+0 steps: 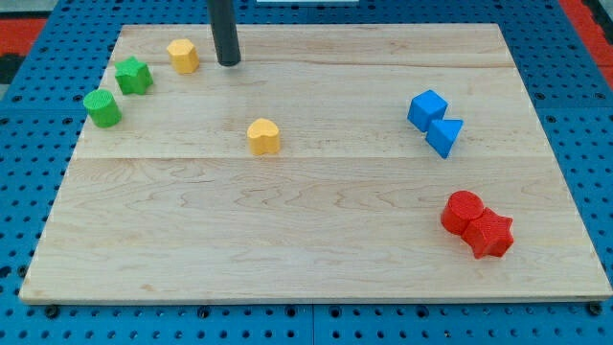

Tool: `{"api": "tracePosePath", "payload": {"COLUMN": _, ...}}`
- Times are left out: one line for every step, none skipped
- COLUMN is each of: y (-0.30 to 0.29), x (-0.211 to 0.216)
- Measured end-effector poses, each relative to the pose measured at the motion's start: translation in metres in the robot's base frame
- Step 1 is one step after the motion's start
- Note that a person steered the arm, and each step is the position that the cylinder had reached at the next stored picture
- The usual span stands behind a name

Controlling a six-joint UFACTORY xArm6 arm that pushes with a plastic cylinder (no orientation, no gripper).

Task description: Slightly push the green star to the left

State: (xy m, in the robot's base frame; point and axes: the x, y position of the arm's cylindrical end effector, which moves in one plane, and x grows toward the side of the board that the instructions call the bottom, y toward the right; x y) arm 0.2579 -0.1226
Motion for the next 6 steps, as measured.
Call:
{"api": "tracePosePath", "payload": {"y": -0.063, "x": -0.008}}
{"api": "tracePosePath", "payload": {"y": -0.102, "x": -0.019}}
{"api": "tracePosePath", "payload": {"y": -0.072, "x": -0.010}}
{"api": "tracePosePath", "payload": {"y": -0.059, "x": -0.001}}
{"api": "tracePosePath", "payload": {"y": -0.071, "x": 0.038}}
{"api": "tracePosePath", "payload": {"y": -0.100, "x": 0.036}}
